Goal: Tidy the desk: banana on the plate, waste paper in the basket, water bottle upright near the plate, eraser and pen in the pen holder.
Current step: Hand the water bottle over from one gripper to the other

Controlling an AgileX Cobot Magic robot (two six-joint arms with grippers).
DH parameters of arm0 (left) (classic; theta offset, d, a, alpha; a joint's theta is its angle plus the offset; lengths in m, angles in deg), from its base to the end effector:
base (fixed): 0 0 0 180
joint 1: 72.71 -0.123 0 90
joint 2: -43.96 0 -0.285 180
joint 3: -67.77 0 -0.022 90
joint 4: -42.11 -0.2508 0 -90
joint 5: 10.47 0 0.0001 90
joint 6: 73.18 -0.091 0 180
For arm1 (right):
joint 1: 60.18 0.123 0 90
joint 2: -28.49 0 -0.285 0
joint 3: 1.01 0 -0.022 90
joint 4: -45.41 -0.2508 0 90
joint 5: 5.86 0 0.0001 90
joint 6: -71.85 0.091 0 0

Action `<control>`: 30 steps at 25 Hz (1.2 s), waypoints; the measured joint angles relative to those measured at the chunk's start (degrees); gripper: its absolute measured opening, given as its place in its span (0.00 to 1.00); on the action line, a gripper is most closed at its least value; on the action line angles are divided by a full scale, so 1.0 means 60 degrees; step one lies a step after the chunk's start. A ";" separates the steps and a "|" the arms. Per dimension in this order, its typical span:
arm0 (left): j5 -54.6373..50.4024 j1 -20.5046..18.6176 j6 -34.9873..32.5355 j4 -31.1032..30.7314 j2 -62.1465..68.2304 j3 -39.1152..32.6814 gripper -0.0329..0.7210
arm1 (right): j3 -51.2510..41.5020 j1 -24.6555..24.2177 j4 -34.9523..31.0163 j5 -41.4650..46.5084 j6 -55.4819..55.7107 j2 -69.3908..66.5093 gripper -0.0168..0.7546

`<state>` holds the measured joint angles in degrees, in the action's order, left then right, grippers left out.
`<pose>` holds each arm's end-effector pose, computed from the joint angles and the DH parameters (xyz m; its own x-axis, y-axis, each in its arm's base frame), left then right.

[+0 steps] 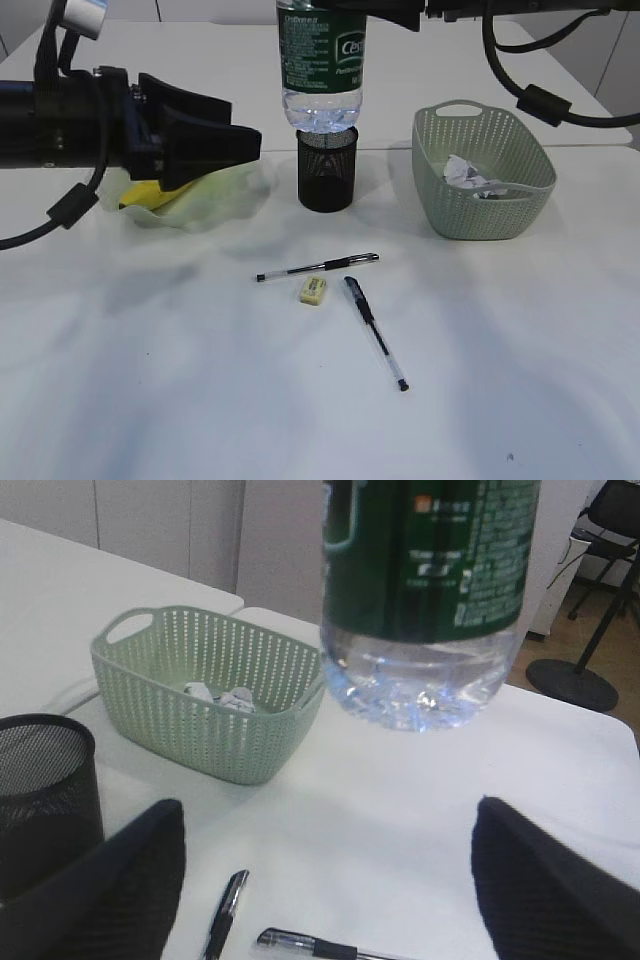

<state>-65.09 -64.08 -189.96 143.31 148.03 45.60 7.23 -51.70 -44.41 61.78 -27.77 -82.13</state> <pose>0.3208 -0.1224 0.2495 -0.2361 0.1193 -0.9644 0.8693 0.4694 -0.1548 0.3671 0.1399 0.3498 -0.0499 -0.0748 -0.9959 -0.9718 0.2338 0.0311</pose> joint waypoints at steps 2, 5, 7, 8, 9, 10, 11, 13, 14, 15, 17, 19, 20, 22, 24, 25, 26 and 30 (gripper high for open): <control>0.0051 0.0153 0.0006 0.0000 0.0000 0.0258 0.89 | 0.0000 0.0000 0.0000 0.0000 0.0000 0.0000 0.50; 0.0239 0.0311 0.0006 0.0006 0.0000 0.0673 0.89 | 0.0000 0.0000 0.0000 0.0000 0.0000 0.0000 0.50; 0.0342 0.0395 0.0064 0.0022 0.0000 0.0863 0.89 | 0.0000 0.0000 0.0000 0.0000 0.0000 0.0000 0.50; 0.0367 0.0413 0.0092 0.0027 0.0000 0.0944 0.89 | 0.0000 0.0000 0.0000 0.0000 0.0000 0.0000 0.50; 0.0384 0.0453 0.0104 0.0027 0.0000 0.1018 0.89 | 0.0000 0.0000 0.0000 0.0000 0.0000 0.0000 0.50; 0.0429 0.0497 0.0126 0.0043 0.0000 0.1084 0.89 | 0.0000 0.0000 0.0000 0.0000 0.0000 0.0000 0.50; 0.0445 0.0517 0.0143 0.0043 0.0000 0.1135 0.89 | 0.0000 0.0000 0.0000 0.0000 0.0000 0.0000 0.50; 0.0467 0.0607 0.0146 0.0043 0.0000 0.1198 0.89 | 0.0000 0.0000 0.0000 0.0000 0.0000 0.0000 0.50; 0.0483 0.0673 0.0164 0.0047 0.0000 0.1219 0.89 | 0.0000 0.0000 0.0000 0.0000 0.0000 0.0000 0.50; 0.0483 0.0714 0.0164 0.0047 0.0000 0.1240 0.89 | 0.0000 0.0000 0.0000 0.0000 0.0000 0.0000 0.50; 0.0501 0.0807 0.0164 0.0047 0.0015 0.1307 0.89 | 0.0000 0.0000 0.0000 0.0000 0.0000 0.0000 0.50; 0.0519 0.0895 0.0164 0.0047 0.0015 0.1346 0.89 | 0.0000 0.0021 0.0000 0.0000 0.0000 0.0000 0.50; 0.0519 0.0930 0.0164 0.0047 0.0015 0.1346 0.89 | 0.0000 0.0021 0.0000 0.0000 -0.0015 0.0000 0.50; 0.0570 0.0984 0.0164 0.0047 0.0015 0.1346 0.89 | 0.0000 0.0025 0.0000 0.0000 -0.0015 0.0000 0.50; 0.0622 0.1025 0.0164 0.0047 0.0015 0.1346 0.89 | 0.0000 0.0025 0.0000 0.0000 -0.0015 0.0000 0.50; 0.0647 0.1045 0.0164 0.0047 0.0015 0.1346 0.89 | 0.0000 0.0025 0.0000 0.0000 -0.0015 0.0000 0.50; 0.0647 0.1064 0.0164 0.0047 0.0015 0.1346 0.89 | 0.0000 0.0025 0.0000 0.0000 -0.0015 0.0000 0.50; 0.0683 0.1082 0.0205 0.0047 0.0038 0.1652 0.89 | 0.0000 0.0025 0.0000 0.0000 -0.0015 0.0000 0.50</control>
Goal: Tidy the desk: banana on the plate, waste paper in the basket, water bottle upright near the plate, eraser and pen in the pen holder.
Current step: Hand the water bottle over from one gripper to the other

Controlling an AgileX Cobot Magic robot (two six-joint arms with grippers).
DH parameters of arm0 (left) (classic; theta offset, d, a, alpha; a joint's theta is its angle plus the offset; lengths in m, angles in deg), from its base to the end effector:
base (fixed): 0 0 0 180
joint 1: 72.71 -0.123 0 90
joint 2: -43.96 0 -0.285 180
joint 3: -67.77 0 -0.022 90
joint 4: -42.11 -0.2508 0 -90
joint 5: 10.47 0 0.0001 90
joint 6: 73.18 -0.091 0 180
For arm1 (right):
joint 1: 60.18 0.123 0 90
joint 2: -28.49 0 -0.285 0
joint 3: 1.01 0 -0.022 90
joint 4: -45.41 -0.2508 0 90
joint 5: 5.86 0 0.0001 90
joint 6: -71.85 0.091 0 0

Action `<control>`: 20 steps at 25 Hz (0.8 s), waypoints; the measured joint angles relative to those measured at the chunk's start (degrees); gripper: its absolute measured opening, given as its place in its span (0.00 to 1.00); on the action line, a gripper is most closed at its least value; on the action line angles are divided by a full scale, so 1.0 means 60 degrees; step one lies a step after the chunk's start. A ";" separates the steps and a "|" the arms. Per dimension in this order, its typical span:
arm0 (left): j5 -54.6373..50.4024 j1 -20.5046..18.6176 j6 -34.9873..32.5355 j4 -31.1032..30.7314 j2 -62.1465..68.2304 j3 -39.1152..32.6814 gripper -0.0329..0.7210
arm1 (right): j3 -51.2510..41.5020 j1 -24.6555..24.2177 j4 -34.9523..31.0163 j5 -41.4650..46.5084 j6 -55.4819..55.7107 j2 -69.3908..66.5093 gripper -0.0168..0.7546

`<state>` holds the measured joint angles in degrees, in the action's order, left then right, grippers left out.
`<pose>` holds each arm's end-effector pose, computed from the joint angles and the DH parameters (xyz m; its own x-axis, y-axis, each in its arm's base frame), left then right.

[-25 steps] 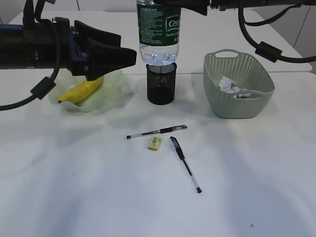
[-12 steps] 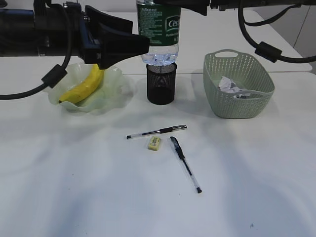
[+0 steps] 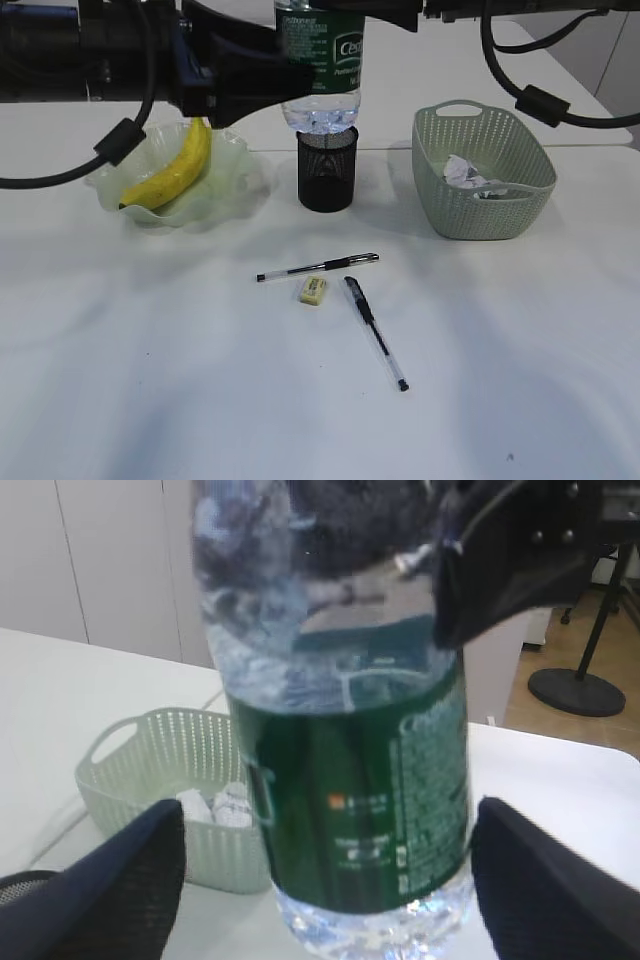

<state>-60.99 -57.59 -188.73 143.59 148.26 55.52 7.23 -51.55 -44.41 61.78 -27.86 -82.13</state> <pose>0.3320 -0.1611 0.2934 -0.0943 0.1179 -0.9885 0.9035 0.4271 -0.0353 0.3667 0.1408 0.3498 -0.0482 -0.0753 -0.9960 -0.9725 0.2311 0.0295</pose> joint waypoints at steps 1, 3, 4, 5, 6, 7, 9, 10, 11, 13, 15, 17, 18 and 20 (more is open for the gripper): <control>-0.0001 0.0040 0.0037 0.0000 0.0000 0.0110 0.89 | 0.0000 0.0016 0.0000 0.0000 0.0000 0.0000 0.50; 0.0016 0.0107 0.0153 0.0016 0.0000 0.0326 0.89 | 0.0000 0.0016 0.0000 0.0000 0.0000 0.0000 0.50; 0.0016 0.0131 0.0179 0.0016 0.0000 0.0397 0.89 | 0.0000 0.0016 0.0000 0.0000 0.0000 0.0000 0.50; 0.0036 0.0168 0.0204 0.0016 0.0000 0.0395 0.89 | 0.0000 0.0016 0.0000 0.0000 0.0000 0.0000 0.50; 0.0080 0.0205 0.0224 0.0016 0.0000 0.0395 0.89 | 0.0000 0.0016 0.0000 0.0000 0.0000 0.0000 0.50; 0.0129 0.0252 0.0239 0.0016 0.0000 0.0395 0.89 | 0.0000 0.0016 0.0000 0.0000 0.0000 0.0000 0.50; 0.0275 0.0325 0.0239 0.0016 0.0000 0.0395 0.89 | 0.0000 0.0016 0.0000 0.0000 0.0000 0.0000 0.50; 0.0298 0.0365 0.0239 0.0016 0.0007 0.0395 0.89 | 0.0000 0.0016 0.0000 0.0000 0.0000 0.0000 0.50; 0.0344 0.0414 0.0239 0.0016 0.0007 0.0395 0.89 | 0.0000 0.0016 0.0000 0.0000 0.0000 0.0000 0.50; 0.0413 0.0456 0.0239 0.0016 0.0007 0.0395 0.89 | 0.0000 0.0016 0.0000 0.0000 0.0000 0.0000 0.50; 0.0493 0.0497 0.0239 0.0016 0.0007 0.0395 0.89 | 0.0000 0.0016 0.0000 0.0000 0.0000 0.0000 0.50; 0.0508 0.0536 0.0239 0.0016 0.0007 0.0395 0.89 | 0.0000 0.0016 0.0000 0.0000 0.0000 0.0000 0.50; 0.0508 0.0536 0.0239 0.0016 0.0007 0.0400 0.89 | 0.0000 0.0016 0.0000 0.0000 0.0000 0.0000 0.50; 0.0508 0.0536 0.0239 0.0016 0.0007 0.0416 0.89 | 0.0000 0.0016 0.0000 0.0000 0.0000 0.0000 0.50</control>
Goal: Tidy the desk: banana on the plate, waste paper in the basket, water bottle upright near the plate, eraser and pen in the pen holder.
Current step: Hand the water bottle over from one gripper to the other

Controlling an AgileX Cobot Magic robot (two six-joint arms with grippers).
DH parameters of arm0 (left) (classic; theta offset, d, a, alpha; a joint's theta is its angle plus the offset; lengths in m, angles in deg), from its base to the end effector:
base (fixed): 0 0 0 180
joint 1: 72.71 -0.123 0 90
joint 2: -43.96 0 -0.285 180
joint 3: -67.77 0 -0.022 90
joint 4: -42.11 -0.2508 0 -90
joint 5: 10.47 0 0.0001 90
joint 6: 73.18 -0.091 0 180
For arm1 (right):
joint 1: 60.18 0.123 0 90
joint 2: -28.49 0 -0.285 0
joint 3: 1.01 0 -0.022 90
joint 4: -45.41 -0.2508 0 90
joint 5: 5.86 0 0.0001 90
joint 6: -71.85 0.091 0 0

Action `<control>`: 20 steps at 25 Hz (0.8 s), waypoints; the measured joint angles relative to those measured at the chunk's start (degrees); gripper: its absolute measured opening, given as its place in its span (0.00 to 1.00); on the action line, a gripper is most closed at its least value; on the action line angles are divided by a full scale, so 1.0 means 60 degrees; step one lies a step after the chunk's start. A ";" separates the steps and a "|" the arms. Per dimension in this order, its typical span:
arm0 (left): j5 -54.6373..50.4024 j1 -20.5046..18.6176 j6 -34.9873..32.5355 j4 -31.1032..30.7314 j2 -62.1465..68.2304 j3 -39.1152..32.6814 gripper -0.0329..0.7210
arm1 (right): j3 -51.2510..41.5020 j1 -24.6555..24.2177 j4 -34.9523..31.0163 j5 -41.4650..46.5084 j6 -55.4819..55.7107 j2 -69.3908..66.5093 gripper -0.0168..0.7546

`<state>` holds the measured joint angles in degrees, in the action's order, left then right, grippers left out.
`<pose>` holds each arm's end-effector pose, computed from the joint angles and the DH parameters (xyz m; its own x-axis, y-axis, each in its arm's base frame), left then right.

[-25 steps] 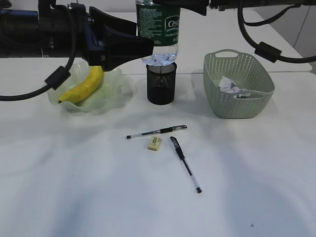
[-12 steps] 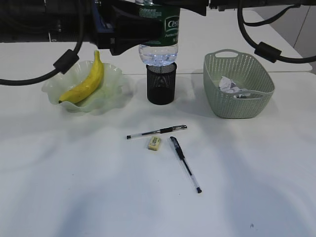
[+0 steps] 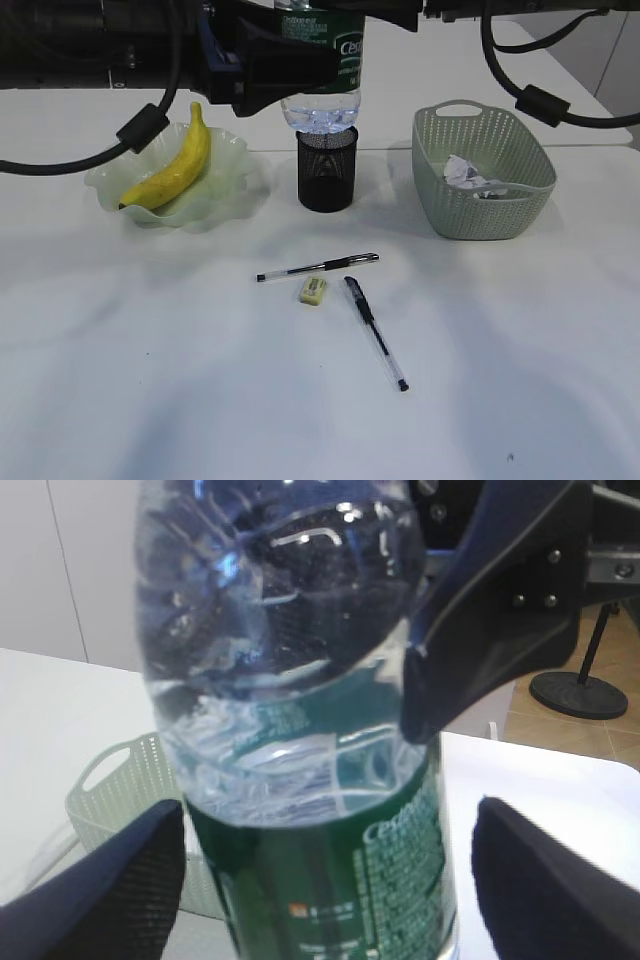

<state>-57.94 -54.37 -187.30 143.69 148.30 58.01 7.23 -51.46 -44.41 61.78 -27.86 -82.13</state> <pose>0.3306 -0.1789 0.3040 -0.0796 0.1185 -0.9898 0.9059 0.4229 -0.0223 0.3665 0.1414 0.3498 -0.0480 -0.0754 -0.9960 -0.9728 0.2296 0.0295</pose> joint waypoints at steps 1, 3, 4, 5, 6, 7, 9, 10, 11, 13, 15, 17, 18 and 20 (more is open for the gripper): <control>0.0005 0.0000 0.0000 0.0000 0.0000 0.0022 0.89 | 0.0000 0.0000 0.0000 0.0000 0.0000 0.0000 0.50; 0.0005 0.0000 0.0000 0.0000 0.0000 0.0095 0.89 | 0.0000 0.0000 0.0000 0.0000 0.0000 0.0000 0.50; 0.0005 0.0000 0.0017 0.0000 0.0000 0.0146 0.89 | 0.0000 0.0000 0.0000 0.0000 0.0000 0.0000 0.50; 0.0005 0.0000 0.0003 0.0000 0.0000 0.0186 0.89 | 0.0000 0.0000 0.0000 0.0000 0.0000 0.0000 0.50; 0.0005 0.0000 0.0003 0.0000 0.0000 0.0233 0.88 | 0.0000 0.0000 0.0000 0.0000 0.0000 0.0000 0.50; 0.0005 0.0000 0.0003 0.0000 0.0000 0.0273 0.88 | 0.0000 0.0004 0.0000 0.0000 0.0000 0.0000 0.50; 0.0005 0.0000 0.0003 0.0000 0.0000 0.0290 0.88 | 0.0000 0.0004 -0.0021 0.0000 0.0000 0.0000 0.50; 0.0005 0.0000 0.0003 0.0000 0.0000 0.0290 0.88 | 0.0000 0.0004 -0.0070 0.0000 0.0000 0.0000 0.50; 0.0005 0.0000 0.0003 0.0000 0.0000 0.0290 0.87 | 0.0000 0.0004 -0.0083 0.0000 0.0000 0.0000 0.50; 0.0005 0.0000 0.0003 0.0000 0.0000 0.0290 0.87 | 0.0000 0.0004 -0.0192 0.0000 0.0000 0.0000 0.50; 0.0005 0.0000 0.0003 0.0000 0.0000 0.0290 0.86 | 0.0000 0.0004 -0.0233 0.0000 0.0000 0.0000 0.50; 0.0005 0.0000 0.0003 0.0000 0.0000 0.0290 0.86 | 0.0000 0.0004 -0.0236 0.0000 0.0000 0.0000 0.50; 0.0005 0.0000 0.0003 0.0000 0.0000 0.0290 0.86 | 0.0000 0.0004 -0.0254 0.0000 0.0000 0.0000 0.50; 0.0005 0.0000 0.0003 0.0000 0.0000 0.0290 0.85 | 0.0000 0.0022 -0.0273 0.0000 0.0017 0.0000 0.50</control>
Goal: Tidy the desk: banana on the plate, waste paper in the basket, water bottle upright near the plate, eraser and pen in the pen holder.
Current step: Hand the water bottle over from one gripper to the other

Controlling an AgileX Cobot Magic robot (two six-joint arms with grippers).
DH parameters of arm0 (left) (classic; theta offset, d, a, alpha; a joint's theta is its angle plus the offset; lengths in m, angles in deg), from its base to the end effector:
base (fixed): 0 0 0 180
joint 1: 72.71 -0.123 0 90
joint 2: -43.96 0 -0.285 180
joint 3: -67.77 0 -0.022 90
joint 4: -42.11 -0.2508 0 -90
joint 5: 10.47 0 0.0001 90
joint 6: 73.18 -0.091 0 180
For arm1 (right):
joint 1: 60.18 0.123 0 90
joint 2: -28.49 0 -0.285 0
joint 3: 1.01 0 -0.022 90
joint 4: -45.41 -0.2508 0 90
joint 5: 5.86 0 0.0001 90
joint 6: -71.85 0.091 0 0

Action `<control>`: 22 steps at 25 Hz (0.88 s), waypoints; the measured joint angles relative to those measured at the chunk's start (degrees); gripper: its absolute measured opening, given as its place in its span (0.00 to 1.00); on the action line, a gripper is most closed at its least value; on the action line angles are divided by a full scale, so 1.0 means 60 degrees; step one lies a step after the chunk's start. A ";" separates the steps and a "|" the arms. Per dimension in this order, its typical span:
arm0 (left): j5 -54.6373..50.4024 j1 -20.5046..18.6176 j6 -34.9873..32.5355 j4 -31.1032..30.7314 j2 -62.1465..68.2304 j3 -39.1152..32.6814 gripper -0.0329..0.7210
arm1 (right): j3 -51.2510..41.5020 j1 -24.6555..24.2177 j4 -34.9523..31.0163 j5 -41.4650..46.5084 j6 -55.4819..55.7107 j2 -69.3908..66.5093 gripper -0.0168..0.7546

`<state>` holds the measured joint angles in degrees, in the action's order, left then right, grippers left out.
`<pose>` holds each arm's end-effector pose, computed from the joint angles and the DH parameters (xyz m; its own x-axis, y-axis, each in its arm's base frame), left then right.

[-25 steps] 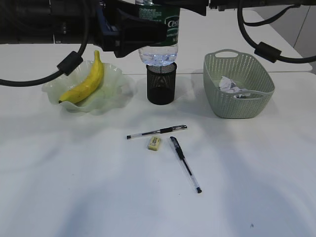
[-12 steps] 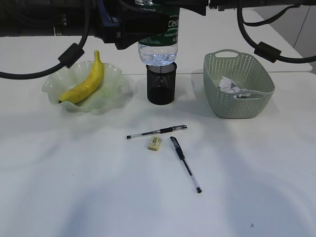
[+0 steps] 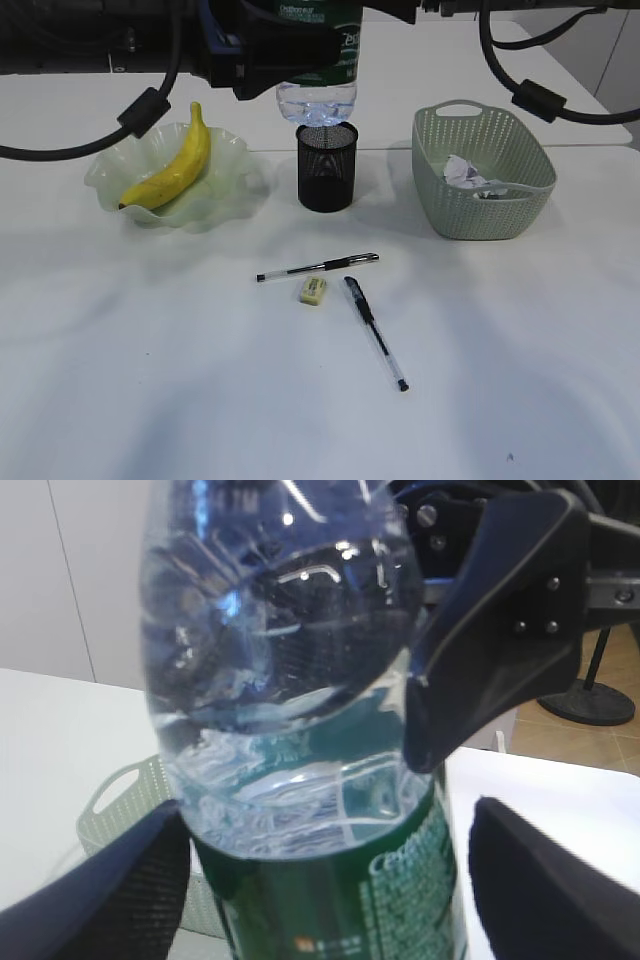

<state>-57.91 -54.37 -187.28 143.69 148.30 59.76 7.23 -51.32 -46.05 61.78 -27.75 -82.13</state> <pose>0.3333 -0.1797 0.3132 -0.0513 0.1090 -0.9927 0.9060 0.4232 -0.0003 0.3667 0.1423 0.3522 -0.0544 -0.0472 -0.9974 -0.9717 0.2323 0.0420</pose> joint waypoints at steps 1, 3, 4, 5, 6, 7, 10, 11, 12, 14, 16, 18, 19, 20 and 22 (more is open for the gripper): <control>0.0000 0.0000 0.0000 0.0000 0.0000 0.0000 0.85 | 0.0000 0.0000 0.0000 0.0000 0.0000 0.0000 0.50; 0.0000 0.0017 0.0000 0.0000 0.0017 0.0000 0.85 | 0.0000 0.0057 0.0000 0.0000 0.0000 0.0000 0.50; 0.0017 0.0022 0.0000 0.0000 0.0015 0.0021 0.85 | 0.0000 0.0079 0.0000 0.0000 0.0015 0.0000 0.50; 0.0016 0.0060 0.0000 0.0000 0.0036 0.0073 0.84 | 0.0000 0.0145 0.0000 0.0000 0.0015 0.0000 0.50; 0.0016 0.0101 0.0000 0.0000 0.0080 0.0124 0.84 | 0.0000 0.0162 0.0000 0.0000 0.0015 0.0000 0.50; 0.0034 0.0149 0.0000 0.0000 0.0104 0.0169 0.84 | 0.0000 0.0190 0.0000 0.0000 0.0015 0.0000 0.50; 0.0055 0.0228 0.0000 0.0000 0.0224 0.0256 0.83 | 0.0000 0.0213 0.0000 0.0000 0.0015 0.0000 0.50; 0.0071 0.0228 0.0000 0.0000 0.0242 0.0256 0.83 | 0.0000 0.0213 0.0000 0.0000 0.0015 0.0000 0.50; 0.0092 0.0228 0.0000 0.0000 0.0264 0.0256 0.83 | 0.0000 0.0213 0.0000 0.0000 0.0015 0.0000 0.50; 0.0106 0.0228 0.0000 0.0000 0.0281 0.0256 0.83 | 0.0000 0.0213 0.0000 -0.0013 0.0015 0.0000 0.50; 0.0128 0.0228 0.0000 0.0000 0.0281 0.0256 0.83 | 0.0000 0.0213 0.0000 -0.0013 0.0015 0.0000 0.50; 0.0146 0.0228 0.0000 0.0000 0.0281 0.0256 0.82 | 0.0000 0.0213 0.0000 -0.0036 0.0015 0.0000 0.50; 0.0146 0.0234 0.0017 0.0000 0.0281 0.0256 0.81 | 0.0000 0.0213 0.0000 -0.0036 0.0015 0.0000 0.50; 0.0146 0.0234 0.0017 0.0000 0.0281 0.0256 0.79 | 0.0000 0.0213 0.0000 -0.0043 0.0015 0.0000 0.50; 0.0165 0.0234 0.0033 0.0000 0.0281 0.0256 0.76 | 0.0000 0.0213 0.0000 -0.0059 0.0015 0.0000 0.50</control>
<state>-56.92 -52.97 -187.08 143.69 149.99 61.29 7.23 -50.05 -46.05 61.43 -27.66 -82.13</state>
